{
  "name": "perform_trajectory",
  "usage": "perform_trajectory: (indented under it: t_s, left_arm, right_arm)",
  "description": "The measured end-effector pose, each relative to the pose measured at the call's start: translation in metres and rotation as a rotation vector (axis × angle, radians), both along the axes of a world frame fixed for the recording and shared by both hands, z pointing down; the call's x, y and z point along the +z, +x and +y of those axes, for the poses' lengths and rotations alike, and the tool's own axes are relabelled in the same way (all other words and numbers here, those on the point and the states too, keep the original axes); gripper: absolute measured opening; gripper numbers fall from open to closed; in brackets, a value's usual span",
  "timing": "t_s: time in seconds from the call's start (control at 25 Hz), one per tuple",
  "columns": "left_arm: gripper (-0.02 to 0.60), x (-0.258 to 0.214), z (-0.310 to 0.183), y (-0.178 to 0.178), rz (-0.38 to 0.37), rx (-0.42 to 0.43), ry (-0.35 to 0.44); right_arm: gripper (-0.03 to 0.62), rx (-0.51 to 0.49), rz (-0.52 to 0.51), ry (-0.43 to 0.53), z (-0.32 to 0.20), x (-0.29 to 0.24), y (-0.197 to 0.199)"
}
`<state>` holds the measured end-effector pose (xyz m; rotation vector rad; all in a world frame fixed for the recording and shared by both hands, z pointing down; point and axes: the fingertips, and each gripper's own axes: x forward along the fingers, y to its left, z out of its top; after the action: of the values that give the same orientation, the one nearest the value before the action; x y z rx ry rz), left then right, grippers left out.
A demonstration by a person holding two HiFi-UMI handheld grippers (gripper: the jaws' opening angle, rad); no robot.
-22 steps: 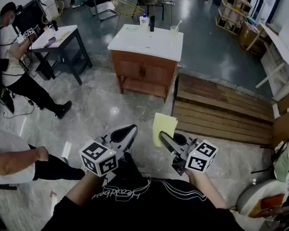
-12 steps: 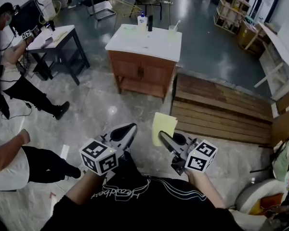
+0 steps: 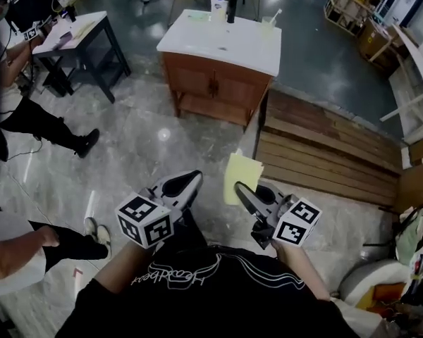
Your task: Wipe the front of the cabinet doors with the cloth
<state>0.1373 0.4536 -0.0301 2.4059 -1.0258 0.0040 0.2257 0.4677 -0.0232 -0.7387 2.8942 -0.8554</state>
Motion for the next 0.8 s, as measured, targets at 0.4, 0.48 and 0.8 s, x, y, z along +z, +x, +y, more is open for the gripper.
perform_trajectory:
  t_s: [0.4, 0.48, 0.8]
  left_arm:
    - [0.006, 0.063, -0.121, -0.101, 0.026, -0.027, -0.141]
    - [0.006, 0.077, -0.144, -0.129, 0.022, -0.049, -0.163]
    - [0.006, 0.124, -0.225, -0.185, 0.044, -0.046, -0.237]
  right_arm:
    - [0.041, -0.03, -0.004, -0.114, -0.122, 0.051, -0.096]
    - [0.041, -0.045, -0.01, -0.139, -0.145, 0.061, -0.12]
    - [0.041, -0.036, 0.0, -0.112, -0.23, 0.09, -0.179]
